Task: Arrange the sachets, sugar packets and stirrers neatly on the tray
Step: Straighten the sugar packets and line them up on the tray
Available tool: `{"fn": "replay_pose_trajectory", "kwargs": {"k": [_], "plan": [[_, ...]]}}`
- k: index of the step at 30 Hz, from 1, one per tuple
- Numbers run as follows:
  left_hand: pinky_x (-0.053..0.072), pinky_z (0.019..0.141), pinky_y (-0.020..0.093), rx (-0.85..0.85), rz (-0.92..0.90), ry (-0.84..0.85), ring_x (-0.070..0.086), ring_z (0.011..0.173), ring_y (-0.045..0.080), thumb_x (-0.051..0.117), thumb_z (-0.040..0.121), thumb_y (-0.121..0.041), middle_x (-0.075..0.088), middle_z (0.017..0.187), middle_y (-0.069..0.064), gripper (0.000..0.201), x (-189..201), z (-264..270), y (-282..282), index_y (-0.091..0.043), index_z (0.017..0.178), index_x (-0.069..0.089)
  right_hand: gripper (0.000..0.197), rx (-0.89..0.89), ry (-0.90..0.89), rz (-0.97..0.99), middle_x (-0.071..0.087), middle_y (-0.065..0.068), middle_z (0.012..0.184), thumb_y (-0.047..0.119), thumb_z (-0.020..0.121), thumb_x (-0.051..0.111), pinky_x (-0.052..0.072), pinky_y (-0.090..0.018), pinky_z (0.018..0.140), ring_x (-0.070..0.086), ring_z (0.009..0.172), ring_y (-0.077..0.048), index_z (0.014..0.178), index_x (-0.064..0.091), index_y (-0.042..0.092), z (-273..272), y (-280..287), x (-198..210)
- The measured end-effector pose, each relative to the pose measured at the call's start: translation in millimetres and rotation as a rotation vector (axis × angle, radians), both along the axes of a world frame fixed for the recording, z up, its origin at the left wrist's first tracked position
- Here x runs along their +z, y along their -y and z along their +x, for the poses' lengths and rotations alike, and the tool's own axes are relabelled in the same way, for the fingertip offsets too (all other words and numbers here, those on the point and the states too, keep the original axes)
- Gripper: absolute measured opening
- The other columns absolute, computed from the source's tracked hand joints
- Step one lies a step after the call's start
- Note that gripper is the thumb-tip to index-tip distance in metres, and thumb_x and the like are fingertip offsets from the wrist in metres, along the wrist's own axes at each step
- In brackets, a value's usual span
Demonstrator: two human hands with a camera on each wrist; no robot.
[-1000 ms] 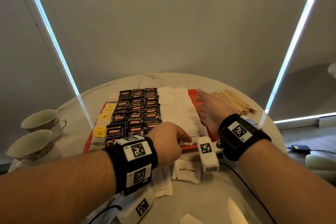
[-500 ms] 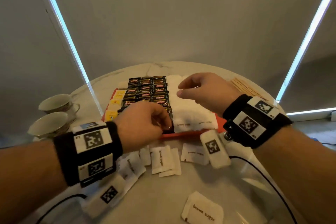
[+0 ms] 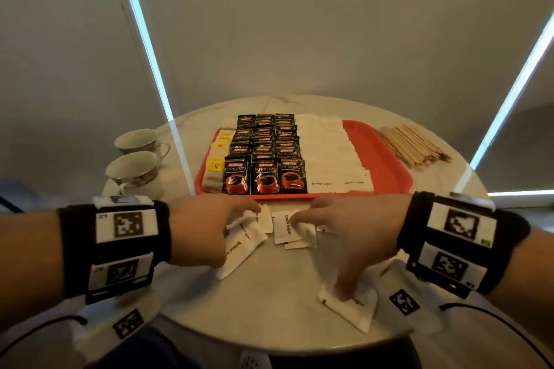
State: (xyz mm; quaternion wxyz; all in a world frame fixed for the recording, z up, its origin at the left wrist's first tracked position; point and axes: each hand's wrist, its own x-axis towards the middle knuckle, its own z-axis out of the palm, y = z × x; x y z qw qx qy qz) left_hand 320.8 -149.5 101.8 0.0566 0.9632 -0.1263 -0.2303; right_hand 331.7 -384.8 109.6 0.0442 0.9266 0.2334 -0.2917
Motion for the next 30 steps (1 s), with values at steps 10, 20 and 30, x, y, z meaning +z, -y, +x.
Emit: {"fn": "replay_pose_trajectory", "kwargs": {"k": [10,20,30], "plan": [[0.055,0.085,0.025,-0.064,0.064,0.1,0.06,0.106,0.012,0.083,0.079,-0.026,0.063,0.121,-0.007,0.074,-11,20,26,-0.03,0.145,0.05,0.066,0.0,0.069,0.155,0.059,0.006,0.123,0.041,0.074,0.085,0.058,-0.036,0.086,0.061,0.104,-0.016,0.134,0.056,0.041,18,-42,-11],[0.059,0.086,0.034,0.208,-0.268,0.097,0.066,0.094,0.012,0.081,0.085,-0.035,0.07,0.1,-0.006,0.025,-17,23,16,-0.028,0.107,0.07,0.024,-0.142,0.085,0.429,0.069,0.009,0.101,0.026,0.079,0.082,0.058,-0.028,0.071,0.065,0.088,-0.011,0.101,0.075,0.032,38,-32,-20],[0.062,0.087,0.051,0.745,-1.173,-0.229,0.077,0.095,0.038,0.057,0.092,0.006,0.078,0.106,0.018,0.032,-22,31,18,-0.016,0.115,0.064,0.021,-0.413,0.062,1.174,0.077,0.0,0.091,0.006,0.08,0.081,0.061,-0.026,0.073,0.071,0.082,-0.011,0.095,0.079,0.021,50,-17,-4]]}}
